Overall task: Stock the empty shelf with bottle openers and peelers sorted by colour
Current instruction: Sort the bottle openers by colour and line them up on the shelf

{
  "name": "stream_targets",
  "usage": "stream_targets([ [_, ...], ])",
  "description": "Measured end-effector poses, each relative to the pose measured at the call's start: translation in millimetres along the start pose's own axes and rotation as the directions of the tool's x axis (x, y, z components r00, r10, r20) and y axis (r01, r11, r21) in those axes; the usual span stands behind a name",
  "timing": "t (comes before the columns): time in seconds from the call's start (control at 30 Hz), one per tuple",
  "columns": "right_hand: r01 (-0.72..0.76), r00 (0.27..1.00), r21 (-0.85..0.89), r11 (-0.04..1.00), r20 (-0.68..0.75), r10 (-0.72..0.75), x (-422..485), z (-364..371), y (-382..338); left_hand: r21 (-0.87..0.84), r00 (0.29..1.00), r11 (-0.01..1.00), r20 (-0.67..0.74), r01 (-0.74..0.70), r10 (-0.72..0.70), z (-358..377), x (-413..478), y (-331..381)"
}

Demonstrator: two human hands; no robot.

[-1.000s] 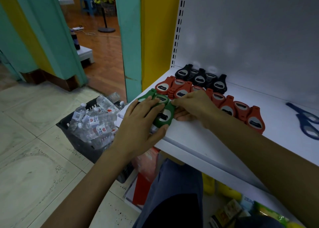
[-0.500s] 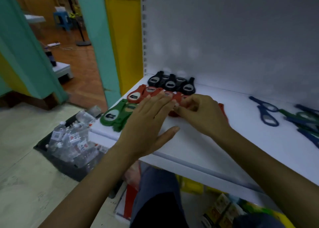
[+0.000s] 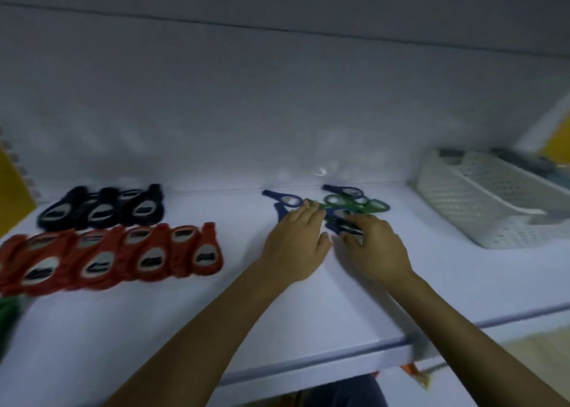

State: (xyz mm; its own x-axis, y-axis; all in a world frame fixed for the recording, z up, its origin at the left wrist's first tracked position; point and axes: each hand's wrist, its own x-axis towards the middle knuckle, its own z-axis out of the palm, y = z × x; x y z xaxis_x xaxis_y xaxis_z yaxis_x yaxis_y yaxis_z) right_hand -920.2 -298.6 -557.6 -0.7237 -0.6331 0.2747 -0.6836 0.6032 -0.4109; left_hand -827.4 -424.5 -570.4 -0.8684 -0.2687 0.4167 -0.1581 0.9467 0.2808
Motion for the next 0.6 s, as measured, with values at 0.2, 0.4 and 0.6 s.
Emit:
stream_targets([
  [0.2, -0.127, 0.991, -0.056, 0.990, -0.052, 0.124, 30, 0, 27, -0.094, 1.000, 0.995, 0.016, 0.024, -0.023, 26, 15, 1],
  [0.4, 0.054, 0.997, -0.012, 0.998, -0.060, -0.055, 43, 15, -1, -0.151, 0.995, 0.987, -0.081, 0.049, -0.062, 29, 19, -8],
  [0.6, -0.093, 0.986, -0.051, 0.994, -0.143, 0.085, 64, 13, 21, -0.074, 0.986, 0.989, -0.095, 0.131, -0.137, 37, 21, -11],
])
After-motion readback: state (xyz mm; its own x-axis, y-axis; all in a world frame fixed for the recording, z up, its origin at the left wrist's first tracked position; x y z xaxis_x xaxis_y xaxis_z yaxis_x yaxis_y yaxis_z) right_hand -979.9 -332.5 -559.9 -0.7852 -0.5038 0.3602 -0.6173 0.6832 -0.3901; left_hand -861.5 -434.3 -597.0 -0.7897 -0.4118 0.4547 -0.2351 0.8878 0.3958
